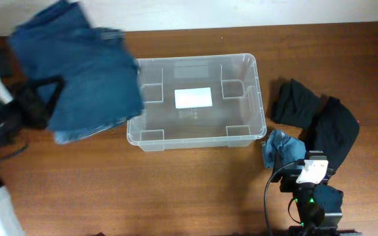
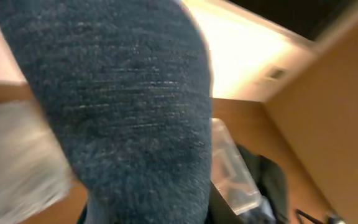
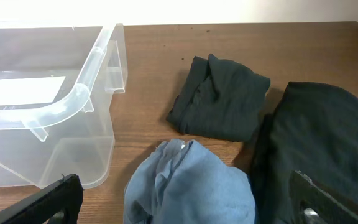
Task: Pack container
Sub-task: 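Lift the dark jeans with the left gripper and lower into the bin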
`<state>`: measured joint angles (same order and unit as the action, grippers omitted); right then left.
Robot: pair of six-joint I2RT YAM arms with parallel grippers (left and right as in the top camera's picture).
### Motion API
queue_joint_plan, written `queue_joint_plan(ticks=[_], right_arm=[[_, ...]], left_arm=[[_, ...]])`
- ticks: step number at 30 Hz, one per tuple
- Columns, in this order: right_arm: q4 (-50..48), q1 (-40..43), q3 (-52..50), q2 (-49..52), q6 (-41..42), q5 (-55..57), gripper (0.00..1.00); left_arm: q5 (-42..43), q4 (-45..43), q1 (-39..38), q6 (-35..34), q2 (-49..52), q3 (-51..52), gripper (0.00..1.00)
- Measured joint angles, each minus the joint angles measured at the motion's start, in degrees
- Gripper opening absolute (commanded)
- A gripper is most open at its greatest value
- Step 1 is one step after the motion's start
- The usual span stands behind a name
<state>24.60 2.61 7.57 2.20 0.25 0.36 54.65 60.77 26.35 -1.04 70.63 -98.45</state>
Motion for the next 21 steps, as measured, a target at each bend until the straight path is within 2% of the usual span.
queue_joint_plan(ticks=[4, 7, 10, 13, 16, 21], right_arm=[[0.0, 0.0, 0.0, 0.0, 0.0, 0.0, 0.98], [0.0, 0.0, 0.0, 0.0, 0.0, 0.0, 0.98], [0.0, 0.0, 0.0, 0.0, 0.0, 0.0, 0.98], [0.0, 0.0, 0.0, 0.0, 0.0, 0.0, 0.98], [0.0, 0.0, 0.0, 0.0, 0.0, 0.0, 0.98], [0.0, 0.0, 0.0, 0.0, 0.0, 0.0, 0.98]], left_arm=[[-2.6, -10.4, -13.8, -8.2, 2.6, 0.1, 0.0], [-8.1, -16.0, -23.7, -13.6, 5.9, 0.1, 0.0], [-15.5, -21.6, -36.2, -20.2, 13.1, 0.1, 0.0], [-19.8, -24.5, -43.8, -26.0, 20.3, 0.1, 0.0], [-23.1, -27.7, -49.7, -32.0, 28.8, 0.2, 0.0], [-28.0, -28.8, -52.7, -35.8, 35.1, 0.2, 0.0]])
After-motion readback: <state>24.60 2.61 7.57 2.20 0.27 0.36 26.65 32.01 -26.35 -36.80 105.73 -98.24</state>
